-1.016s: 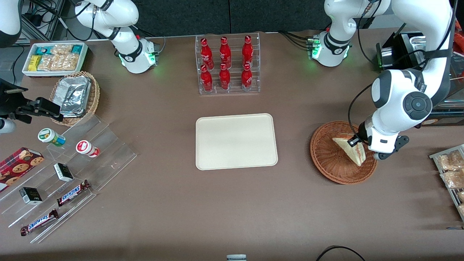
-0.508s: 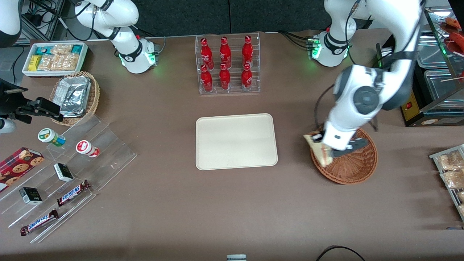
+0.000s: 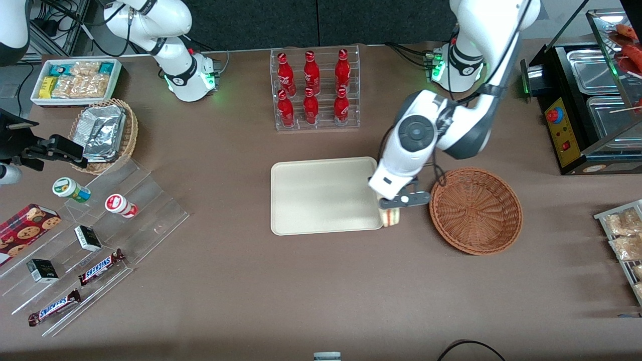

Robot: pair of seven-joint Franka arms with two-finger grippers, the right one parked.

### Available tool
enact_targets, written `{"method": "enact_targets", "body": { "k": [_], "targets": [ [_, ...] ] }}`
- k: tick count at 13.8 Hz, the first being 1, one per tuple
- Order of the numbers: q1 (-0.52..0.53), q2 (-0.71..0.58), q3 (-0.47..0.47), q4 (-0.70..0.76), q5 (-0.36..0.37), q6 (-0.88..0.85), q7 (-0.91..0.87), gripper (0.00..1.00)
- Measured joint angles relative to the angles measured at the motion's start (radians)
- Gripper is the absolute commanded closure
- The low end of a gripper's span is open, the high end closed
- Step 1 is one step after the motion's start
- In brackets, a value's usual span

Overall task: Place sandwich from basket to tray
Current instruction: 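Lift the sandwich and carry it with the left gripper over the cream tray, then lower the sandwich onto the tray and open the left gripper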

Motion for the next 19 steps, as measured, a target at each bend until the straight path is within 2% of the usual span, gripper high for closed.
{"method": "enact_targets", "body": {
  "k": [3,9,17,18,19],
  "targets": [
    [-0.04,0.074,-0.033,0.064,-0.006,0.0,0.0,1.0],
    [-0.146,0.216,-0.038,0.196,-0.011,0.001,-0.044,1.0],
    [-0.196,0.33,-0.037,0.289,-0.011,0.003,-0.091,1.0],
    [-0.197,0.335,-0.037,0.295,-0.011,0.003,-0.091,0.7],
    [-0.198,0.336,-0.037,0.297,-0.011,0.003,-0.091,0.14]
  ]
}}
